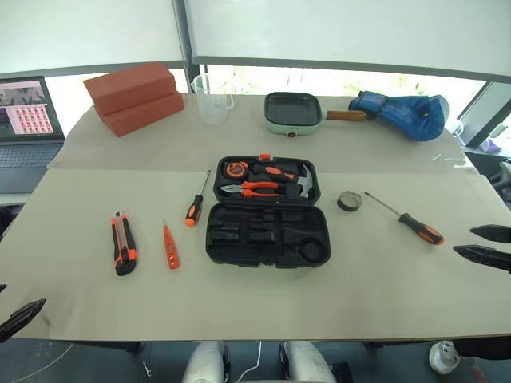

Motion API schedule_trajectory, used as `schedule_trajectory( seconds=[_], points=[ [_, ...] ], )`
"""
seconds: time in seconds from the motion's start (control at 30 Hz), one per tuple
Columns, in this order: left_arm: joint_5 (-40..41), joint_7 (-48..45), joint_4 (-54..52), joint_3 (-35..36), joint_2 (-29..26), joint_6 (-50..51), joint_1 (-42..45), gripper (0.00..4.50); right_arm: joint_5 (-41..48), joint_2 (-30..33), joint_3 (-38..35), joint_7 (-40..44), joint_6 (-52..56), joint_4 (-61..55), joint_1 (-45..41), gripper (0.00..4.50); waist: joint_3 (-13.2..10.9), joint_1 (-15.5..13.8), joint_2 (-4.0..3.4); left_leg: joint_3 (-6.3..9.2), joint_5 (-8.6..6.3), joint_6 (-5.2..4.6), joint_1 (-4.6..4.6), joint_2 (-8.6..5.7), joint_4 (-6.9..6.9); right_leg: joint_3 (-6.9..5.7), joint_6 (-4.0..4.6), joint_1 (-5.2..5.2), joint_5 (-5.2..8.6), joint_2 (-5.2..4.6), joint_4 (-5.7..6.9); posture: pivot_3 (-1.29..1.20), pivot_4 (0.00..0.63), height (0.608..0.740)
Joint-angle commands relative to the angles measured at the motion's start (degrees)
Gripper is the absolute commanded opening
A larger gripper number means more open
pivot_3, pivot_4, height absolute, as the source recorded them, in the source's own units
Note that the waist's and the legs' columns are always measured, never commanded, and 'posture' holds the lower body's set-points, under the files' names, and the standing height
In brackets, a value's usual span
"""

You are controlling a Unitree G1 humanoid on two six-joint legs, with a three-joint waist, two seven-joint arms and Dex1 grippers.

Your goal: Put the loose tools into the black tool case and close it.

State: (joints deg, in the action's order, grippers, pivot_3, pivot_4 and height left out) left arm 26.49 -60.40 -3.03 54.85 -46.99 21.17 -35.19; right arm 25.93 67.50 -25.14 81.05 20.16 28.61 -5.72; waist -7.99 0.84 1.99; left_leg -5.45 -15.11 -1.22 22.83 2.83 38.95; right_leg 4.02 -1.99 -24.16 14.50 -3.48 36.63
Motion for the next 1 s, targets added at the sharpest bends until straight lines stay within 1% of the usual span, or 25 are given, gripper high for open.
schedule_trajectory(
  seconds=[0.03,0.17,0.33,0.4,0.43,0.53,0.6,0.67,0.77,0.87,0.93,1.0],
  points=[
    [-1.03,1.26,-2.09,-0.73,-0.23,-0.37,-0.06,4.50,-0.23,0.08,-1.41,-1.18,-0.45,-1.67,0.40,4.45,0.00,0.01,0.00,0.00,0.00,0.00,0.00,0.00,0.00,0.00,0.00,0.00,0.00,0.00,0.00,0.00,0.150,0.740],
    [-0.41,5.60,-9.21,-3.86,-1.47,5.16,2.95,4.50,-1.00,-1.01,-3.08,-4.68,-2.34,-4.89,1.88,4.45,0.00,-0.32,0.01,0.00,0.00,0.00,0.00,-0.01,0.01,-0.01,-0.01,0.04,0.00,0.00,0.01,0.00,0.150,0.740],
    [4.28,9.52,-16.85,-9.33,-7.41,17.14,12.91,4.50,1.57,-1.44,-4.57,-8.69,3.12,-14.12,1.04,4.45,-0.01,-0.29,-0.01,0.06,0.02,0.03,0.00,-0.02,0.03,0.01,-0.04,0.02,-0.02,0.01,0.16,0.00,0.150,0.740],
    [5.73,14.44,-17.85,-16.52,-12.16,25.60,22.87,4.50,4.66,-2.37,-5.84,-9.89,6.44,-22.44,1.38,4.45,0.00,-0.31,-0.08,0.10,0.04,0.06,0.00,-0.03,0.03,0.01,-0.04,0.02,-0.02,0.06,0.18,0.00,0.150,0.740],
    [6.23,16.47,-17.95,-19.84,-13.62,28.85,27.61,4.50,5.90,-2.84,-6.30,-10.67,7.89,-26.02,1.44,4.45,-0.01,-0.36,-0.09,0.17,0.04,0.06,-0.02,-0.03,0.03,0.00,-0.05,0.07,-0.02,0.05,0.23,0.00,0.150,0.740],
    [8.78,20.99,-17.49,-29.29,-15.14,40.33,41.70,4.50,9.78,-4.09,-7.15,-13.09,11.91,-36.13,1.17,4.45,-0.03,-0.27,-0.13,0.33,0.05,0.06,0.02,-0.11,0.04,0.01,-0.08,0.03,-0.01,0.11,0.29,0.00,0.150,0.740],
    [9.65,23.78,-16.45,-36.13,-13.93,48.19,51.51,4.50,12.67,-4.90,-7.10,-15.17,14.27,-42.35,0.25,4.45,-0.06,-0.04,-0.09,0.39,0.04,0.06,0.03,-0.16,0.02,0.02,-0.15,0.05,0.03,0.11,0.28,0.00,0.150,0.740],
    [8.92,25.42,-15.12,-42.64,-12.39,52.82,58.89,4.50,15.63,-5.67,-6.52,-16.98,16.24,-47.70,-1.03,4.45,-0.09,0.09,-0.06,0.44,0.04,0.06,0.13,-0.18,0.03,0.02,-0.17,-0.01,0.02,0.12,0.27,0.00,0.150,0.740],
    [8.71,27.68,-10.96,-48.60,-6.82,58.63,69.09,4.50,18.44,-6.92,-4.88,-18.63,17.22,-53.50,-2.42,4.45,-0.12,-0.16,0.00,0.49,0.04,0.07,0.17,-0.24,0.03,0.02,-0.18,-0.02,0.03,0.12,0.27,0.00,0.150,0.740],
    [4.93,29.69,-5.42,-55.57,-3.61,58.72,75.23,4.50,20.77,-8.25,-1.95,-20.63,17.78,-58.33,-4.24,4.45,-0.20,-0.30,0.15,0.59,0.05,0.07,0.25,-0.28,0.12,-0.04,-0.19,-0.01,0.03,0.12,0.28,0.00,0.150,0.740],
    [2.44,30.13,-0.51,-59.49,-0.54,56.31,78.65,4.50,23.13,-9.42,1.04,-22.86,18.71,-61.80,-6.42,4.45,-0.22,-0.24,0.17,0.60,0.05,0.07,0.27,-0.31,0.14,-0.03,-0.19,-0.02,0.03,0.11,0.26,0.00,0.150,0.740],
    [0.30,29.59,3.13,-62.59,1.38,54.26,80.84,4.50,24.27,-10.37,3.09,-24.32,19.21,-63.62,-7.77,4.45,-0.23,-0.28,0.19,0.63,0.06,0.08,0.32,-0.33,0.18,-0.03,-0.19,-0.05,0.03,0.11,0.28,0.00,0.150,0.740]
  ],
)
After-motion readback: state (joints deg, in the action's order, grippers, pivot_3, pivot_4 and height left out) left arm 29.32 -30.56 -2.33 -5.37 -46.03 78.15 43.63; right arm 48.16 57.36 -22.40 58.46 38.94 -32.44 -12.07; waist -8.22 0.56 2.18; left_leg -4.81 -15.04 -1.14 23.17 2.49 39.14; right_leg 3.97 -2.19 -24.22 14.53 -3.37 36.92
